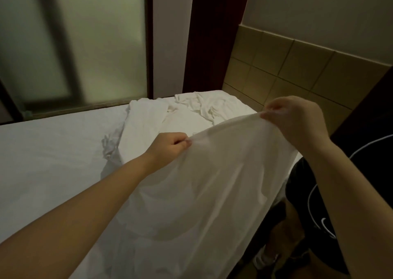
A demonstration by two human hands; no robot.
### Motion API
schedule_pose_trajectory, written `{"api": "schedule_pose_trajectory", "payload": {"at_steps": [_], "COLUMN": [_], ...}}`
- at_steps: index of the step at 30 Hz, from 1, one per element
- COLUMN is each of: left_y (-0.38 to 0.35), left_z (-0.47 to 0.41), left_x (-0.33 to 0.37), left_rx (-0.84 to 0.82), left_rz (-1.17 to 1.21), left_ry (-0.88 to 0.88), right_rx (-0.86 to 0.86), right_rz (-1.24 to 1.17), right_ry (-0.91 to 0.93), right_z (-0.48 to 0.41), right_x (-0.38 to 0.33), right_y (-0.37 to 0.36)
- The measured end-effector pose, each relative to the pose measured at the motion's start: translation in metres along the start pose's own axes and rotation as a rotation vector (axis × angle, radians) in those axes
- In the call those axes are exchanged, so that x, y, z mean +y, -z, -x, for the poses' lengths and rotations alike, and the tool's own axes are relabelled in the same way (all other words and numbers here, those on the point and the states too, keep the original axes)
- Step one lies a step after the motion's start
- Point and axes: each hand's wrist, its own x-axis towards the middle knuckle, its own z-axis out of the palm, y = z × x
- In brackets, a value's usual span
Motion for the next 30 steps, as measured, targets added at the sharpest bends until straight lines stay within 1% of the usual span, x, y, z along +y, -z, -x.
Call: {"api": "schedule_pose_trajectory", "payload": {"at_steps": [1,3,6,7,9,12,14,17,20,22,24,26,28,30], "left_y": [0.005,0.013,0.023,0.026,0.034,0.050,0.058,0.071,0.084,0.091,0.094,0.095,0.092,0.089], "left_z": [0.004,0.013,0.031,0.038,0.054,0.081,0.095,0.107,0.117,0.121,0.120,0.115,0.107,0.098], "left_x": [0.000,0.002,0.009,0.009,0.009,0.006,0.003,-0.011,-0.025,-0.032,-0.037,-0.036,-0.029,-0.022], "left_rx": [0.005,-0.027,-0.049,-0.040,-0.033,-0.040,-0.053,-0.092,-0.153,-0.175,-0.161,-0.114,-0.087,-0.102], "left_rz": [0.026,0.078,0.068,0.043,0.003,0.003,-0.020,-0.015,0.084,0.076,0.042,0.022,0.004,-0.043], "left_ry": [0.002,-0.033,-0.109,-0.144,-0.194,-0.173,-0.142,-0.007,0.180,0.262,0.287,0.281,0.247,0.174], "right_rx": [-0.022,-0.117,-0.417,-0.511,-0.645,-0.829,-0.911,-0.915,-0.837,-0.772,-0.713,-0.713,-0.737,-0.741], "right_rz": [0.016,-0.075,-0.285,-0.352,-0.500,-0.658,-0.647,-0.501,-0.456,-0.443,-0.440,-0.430,-0.421,-0.422], "right_ry": [0.013,0.090,0.251,0.284,0.313,0.338,0.387,0.483,0.549,0.596,0.599,0.540,0.478,0.447], "right_z": [0.002,0.010,0.025,0.029,0.035,0.040,0.042,0.041,0.040,0.040,0.037,0.032,0.029,0.032], "right_x": [-0.006,-0.029,-0.080,-0.094,-0.110,-0.125,-0.139,-0.163,-0.181,-0.184,-0.177,-0.169,-0.159,-0.150], "right_y": [-0.004,-0.015,-0.035,-0.044,-0.059,-0.077,-0.086,-0.095,-0.093,-0.086,-0.078,-0.069,-0.060,-0.051]}}
